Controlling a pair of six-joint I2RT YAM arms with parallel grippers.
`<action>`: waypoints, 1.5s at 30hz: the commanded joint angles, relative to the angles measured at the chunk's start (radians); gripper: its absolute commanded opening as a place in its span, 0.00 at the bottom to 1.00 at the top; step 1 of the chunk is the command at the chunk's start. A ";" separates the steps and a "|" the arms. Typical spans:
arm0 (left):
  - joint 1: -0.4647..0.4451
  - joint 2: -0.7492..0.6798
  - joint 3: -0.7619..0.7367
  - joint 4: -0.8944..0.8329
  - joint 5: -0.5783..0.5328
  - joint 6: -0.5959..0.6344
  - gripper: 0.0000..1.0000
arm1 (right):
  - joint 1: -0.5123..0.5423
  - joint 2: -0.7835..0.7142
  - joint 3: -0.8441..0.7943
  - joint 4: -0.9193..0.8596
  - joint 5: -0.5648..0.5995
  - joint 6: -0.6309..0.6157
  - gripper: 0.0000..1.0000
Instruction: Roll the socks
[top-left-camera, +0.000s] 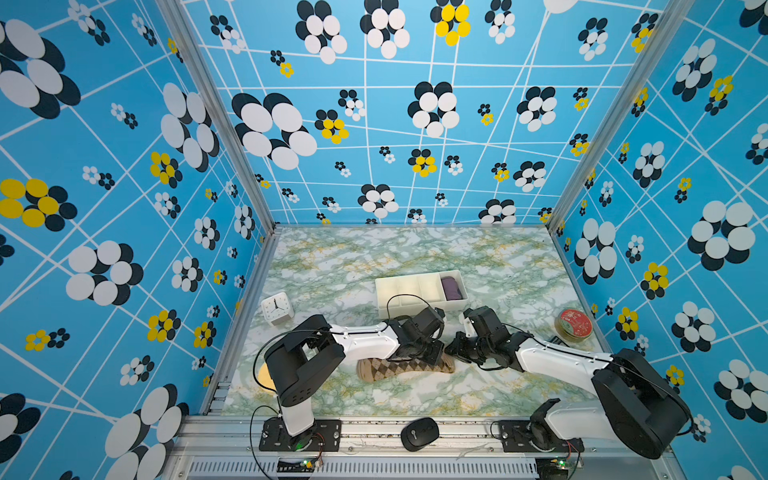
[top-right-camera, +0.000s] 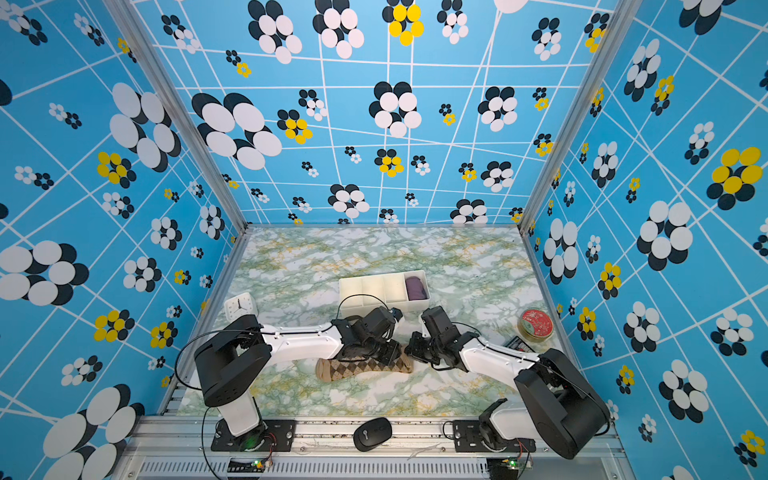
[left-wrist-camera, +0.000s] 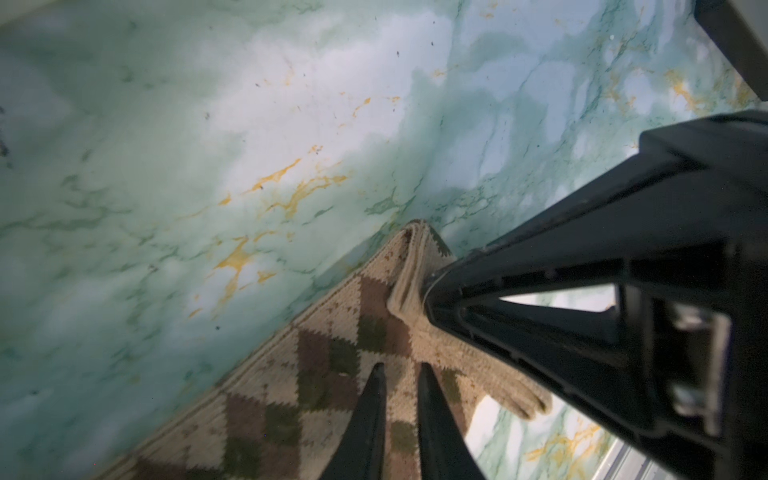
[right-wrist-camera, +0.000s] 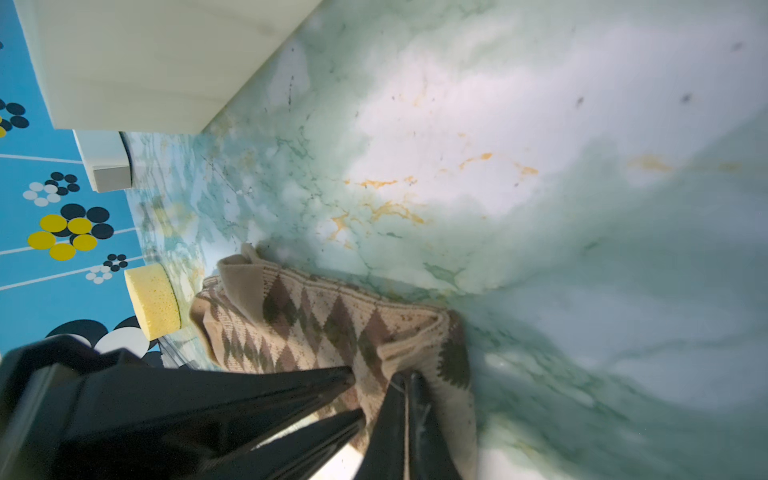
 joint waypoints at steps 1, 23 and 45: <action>0.008 -0.041 -0.027 0.030 0.025 0.002 0.18 | 0.010 0.022 -0.017 0.045 -0.015 0.024 0.08; -0.072 -0.052 -0.048 0.148 0.076 0.022 0.18 | 0.013 0.088 -0.053 0.145 -0.019 0.089 0.03; -0.095 0.011 -0.078 0.189 -0.026 0.008 0.18 | 0.021 0.132 -0.059 0.194 -0.036 0.108 0.02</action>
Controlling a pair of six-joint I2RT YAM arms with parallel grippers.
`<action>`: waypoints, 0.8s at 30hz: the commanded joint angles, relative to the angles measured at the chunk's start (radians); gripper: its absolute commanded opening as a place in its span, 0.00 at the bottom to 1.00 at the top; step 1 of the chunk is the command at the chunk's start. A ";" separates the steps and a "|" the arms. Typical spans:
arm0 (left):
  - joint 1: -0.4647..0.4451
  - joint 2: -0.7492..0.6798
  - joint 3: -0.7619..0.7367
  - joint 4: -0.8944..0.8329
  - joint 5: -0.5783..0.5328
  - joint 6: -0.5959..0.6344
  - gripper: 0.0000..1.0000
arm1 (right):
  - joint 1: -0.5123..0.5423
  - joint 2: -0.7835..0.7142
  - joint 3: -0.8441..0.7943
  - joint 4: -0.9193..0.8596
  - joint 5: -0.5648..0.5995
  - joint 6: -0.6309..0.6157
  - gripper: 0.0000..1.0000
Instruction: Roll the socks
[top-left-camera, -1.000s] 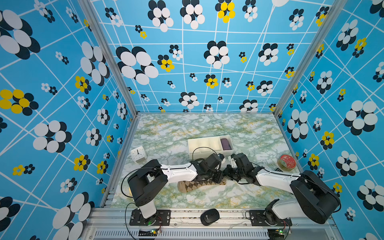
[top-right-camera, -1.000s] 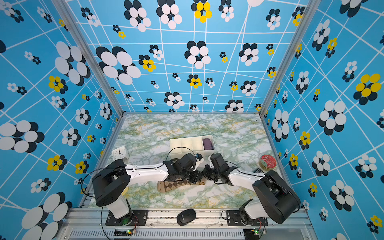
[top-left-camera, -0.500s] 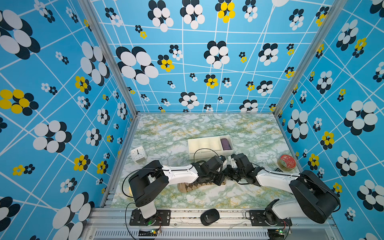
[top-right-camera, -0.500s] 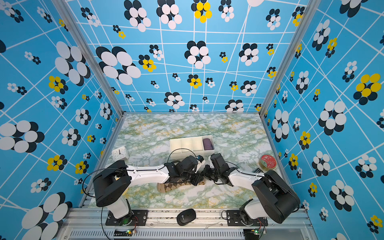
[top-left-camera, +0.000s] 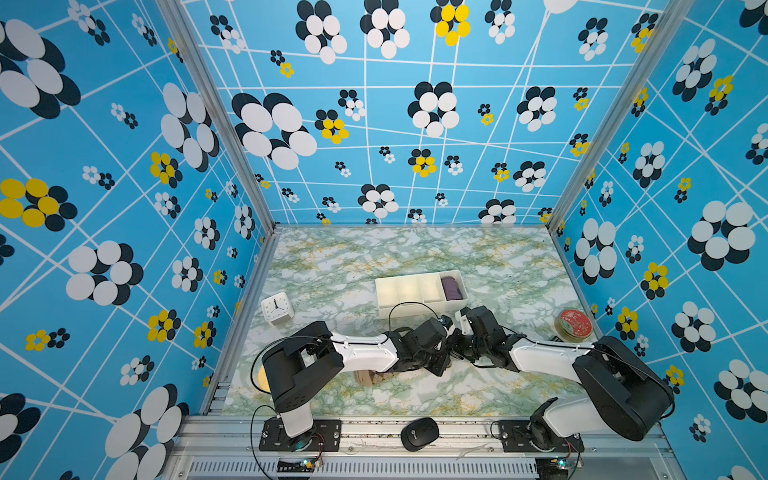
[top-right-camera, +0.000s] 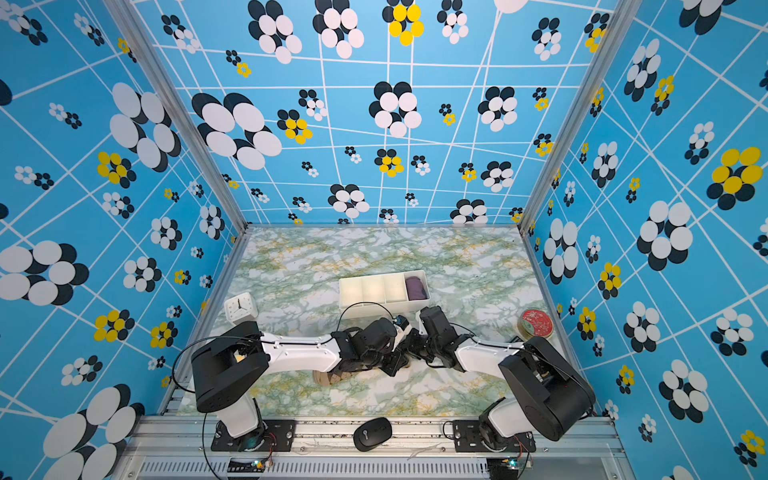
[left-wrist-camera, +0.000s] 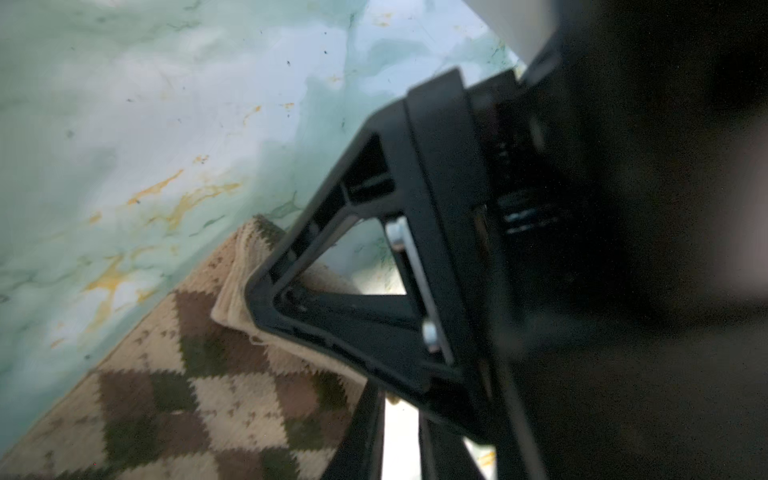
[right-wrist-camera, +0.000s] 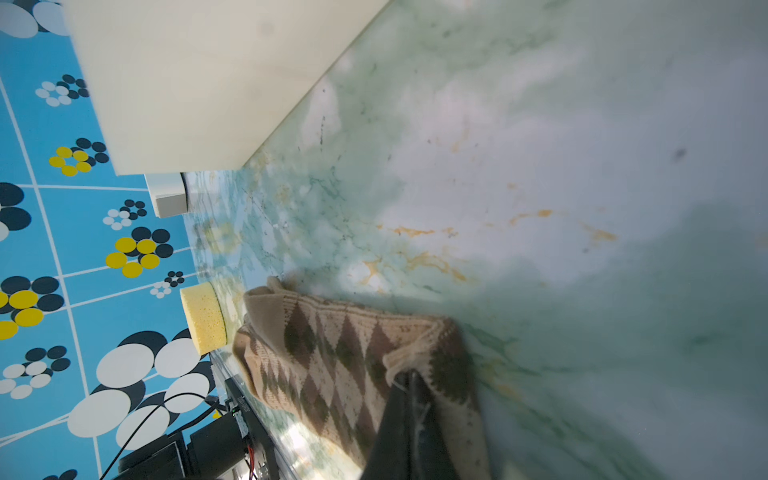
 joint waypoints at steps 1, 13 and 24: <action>-0.014 0.042 0.020 -0.026 -0.022 0.008 0.18 | 0.020 0.037 -0.026 -0.038 0.004 0.006 0.02; -0.004 0.095 0.059 -0.161 -0.109 -0.016 0.17 | 0.021 0.028 -0.026 -0.042 0.003 0.006 0.03; 0.016 0.110 0.036 -0.105 -0.081 -0.051 0.18 | 0.021 -0.008 -0.023 -0.083 0.018 -0.010 0.05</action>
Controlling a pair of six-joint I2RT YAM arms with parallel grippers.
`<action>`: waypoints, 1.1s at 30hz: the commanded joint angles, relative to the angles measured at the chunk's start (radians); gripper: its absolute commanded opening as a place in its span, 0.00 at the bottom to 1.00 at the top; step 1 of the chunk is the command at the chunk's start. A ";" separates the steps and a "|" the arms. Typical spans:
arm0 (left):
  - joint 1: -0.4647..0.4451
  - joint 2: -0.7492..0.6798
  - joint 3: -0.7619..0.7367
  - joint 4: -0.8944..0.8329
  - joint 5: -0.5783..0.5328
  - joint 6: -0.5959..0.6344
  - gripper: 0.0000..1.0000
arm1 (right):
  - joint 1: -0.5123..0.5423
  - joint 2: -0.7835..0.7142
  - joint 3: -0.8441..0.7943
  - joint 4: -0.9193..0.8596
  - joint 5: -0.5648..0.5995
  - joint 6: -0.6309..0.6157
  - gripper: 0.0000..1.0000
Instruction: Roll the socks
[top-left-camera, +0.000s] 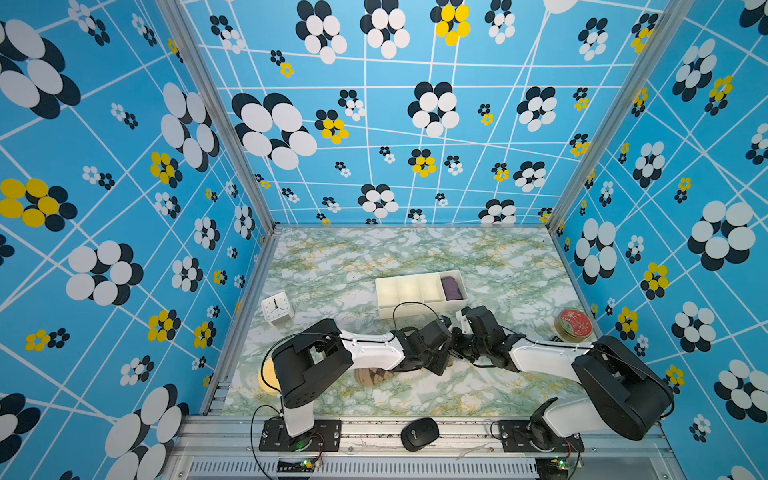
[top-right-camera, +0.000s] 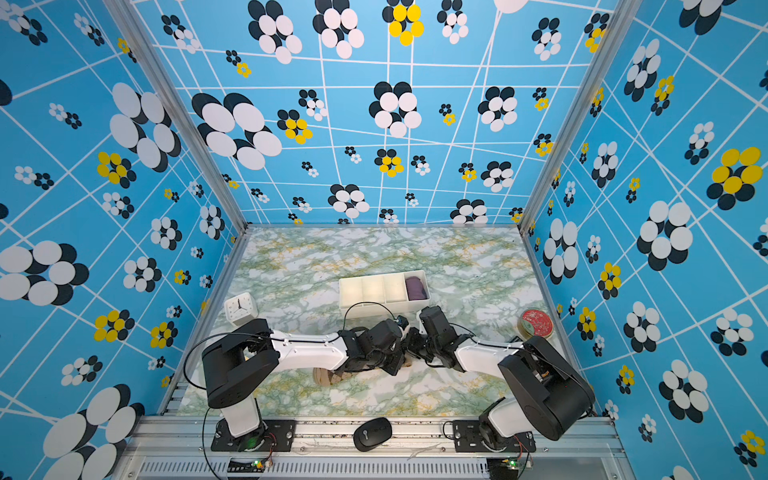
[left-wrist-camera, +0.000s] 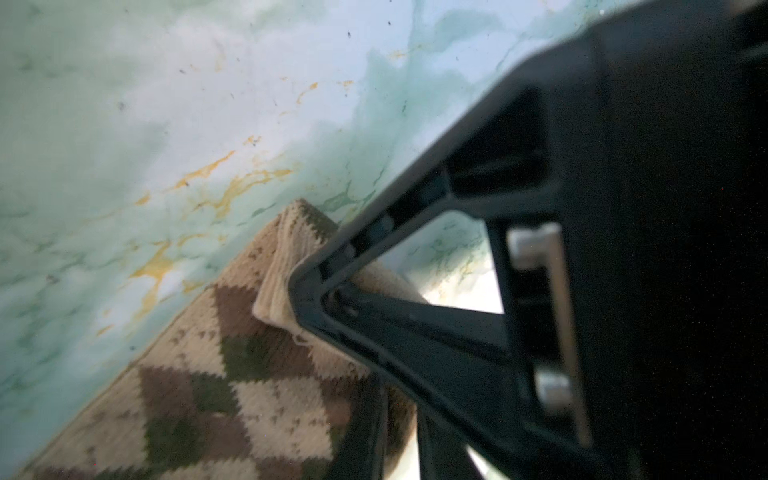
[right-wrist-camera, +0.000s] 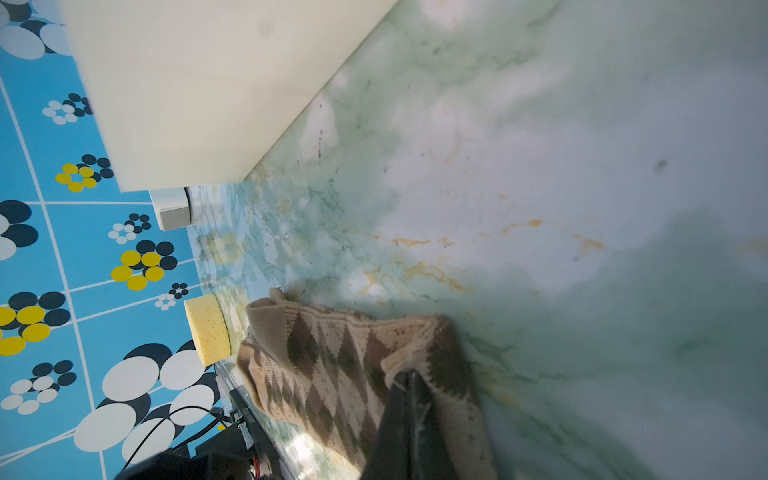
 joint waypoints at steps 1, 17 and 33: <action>0.020 0.045 -0.025 -0.012 0.012 -0.033 0.18 | 0.018 -0.004 -0.022 -0.089 -0.001 -0.039 0.05; 0.083 -0.147 -0.080 0.008 0.151 -0.041 0.18 | 0.018 -0.056 0.019 -0.169 0.019 -0.086 0.11; 0.113 -0.085 -0.059 0.067 0.139 -0.048 0.17 | 0.017 -0.119 0.025 -0.214 0.040 -0.108 0.07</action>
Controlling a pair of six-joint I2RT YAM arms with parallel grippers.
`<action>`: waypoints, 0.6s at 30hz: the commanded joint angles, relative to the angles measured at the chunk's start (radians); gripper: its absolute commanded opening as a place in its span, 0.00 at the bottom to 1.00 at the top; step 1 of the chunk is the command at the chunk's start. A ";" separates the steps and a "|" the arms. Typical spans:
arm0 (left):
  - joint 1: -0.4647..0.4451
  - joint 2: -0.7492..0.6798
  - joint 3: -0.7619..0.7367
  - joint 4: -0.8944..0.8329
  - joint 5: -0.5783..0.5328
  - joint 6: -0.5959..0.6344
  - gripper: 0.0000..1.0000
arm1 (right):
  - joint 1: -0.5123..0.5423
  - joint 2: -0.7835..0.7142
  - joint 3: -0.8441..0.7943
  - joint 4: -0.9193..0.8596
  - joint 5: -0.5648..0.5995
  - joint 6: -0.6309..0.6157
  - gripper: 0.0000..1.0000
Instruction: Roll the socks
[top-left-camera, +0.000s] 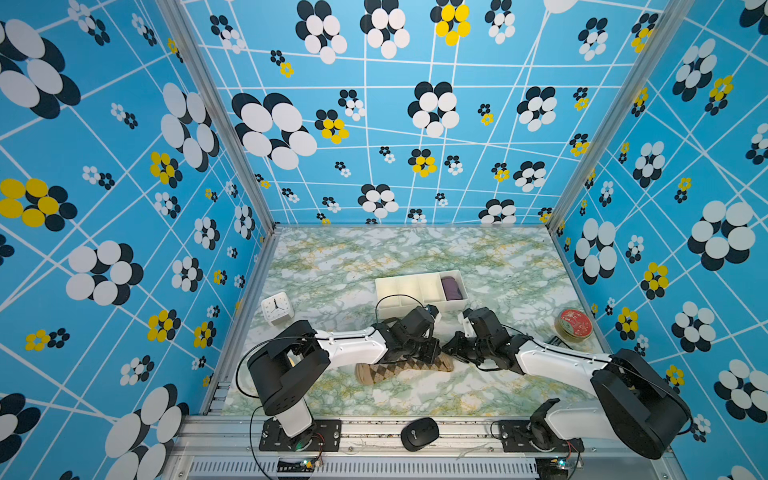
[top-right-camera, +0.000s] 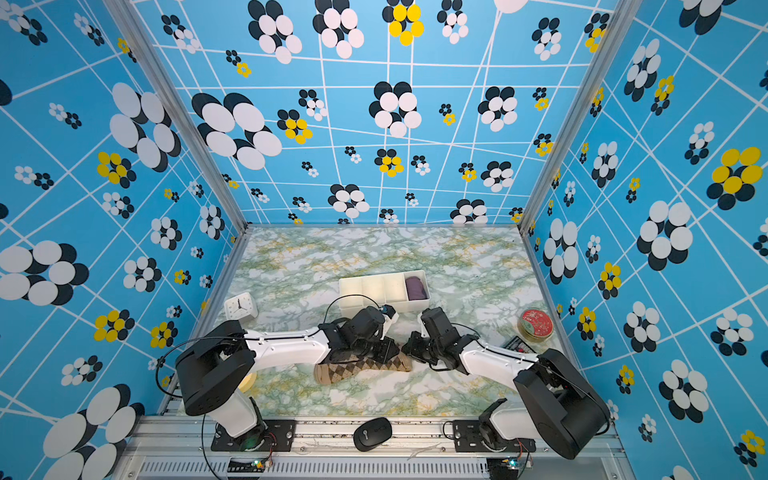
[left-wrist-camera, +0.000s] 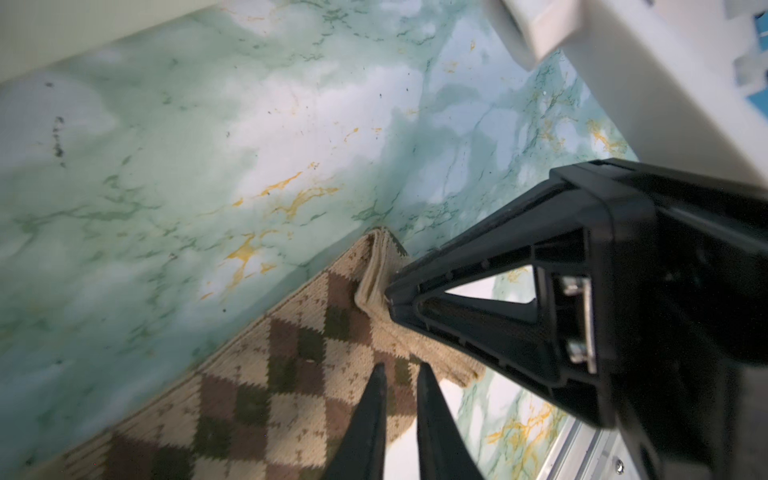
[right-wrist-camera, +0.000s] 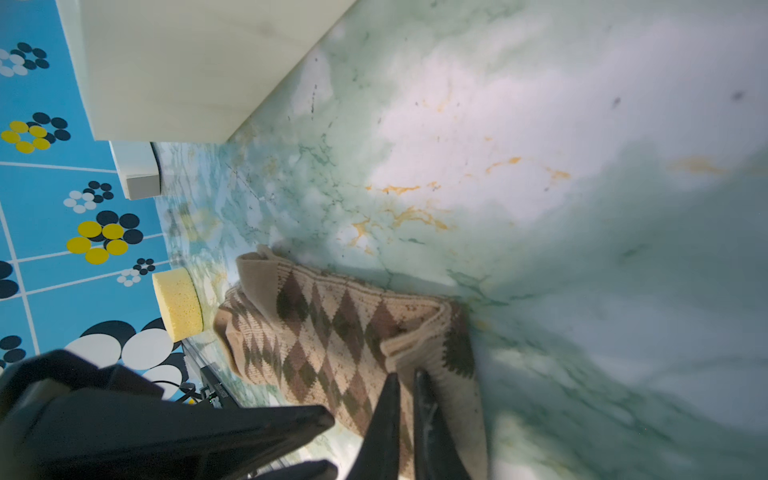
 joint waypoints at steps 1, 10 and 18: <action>0.007 0.046 0.027 0.022 0.005 0.002 0.17 | 0.008 -0.012 0.014 -0.039 0.022 -0.014 0.04; 0.005 0.081 0.042 0.036 0.012 0.004 0.17 | 0.008 -0.002 0.008 -0.026 0.022 -0.005 0.00; 0.005 0.087 0.057 0.032 0.002 0.017 0.16 | 0.009 0.026 0.007 0.002 0.007 0.006 0.00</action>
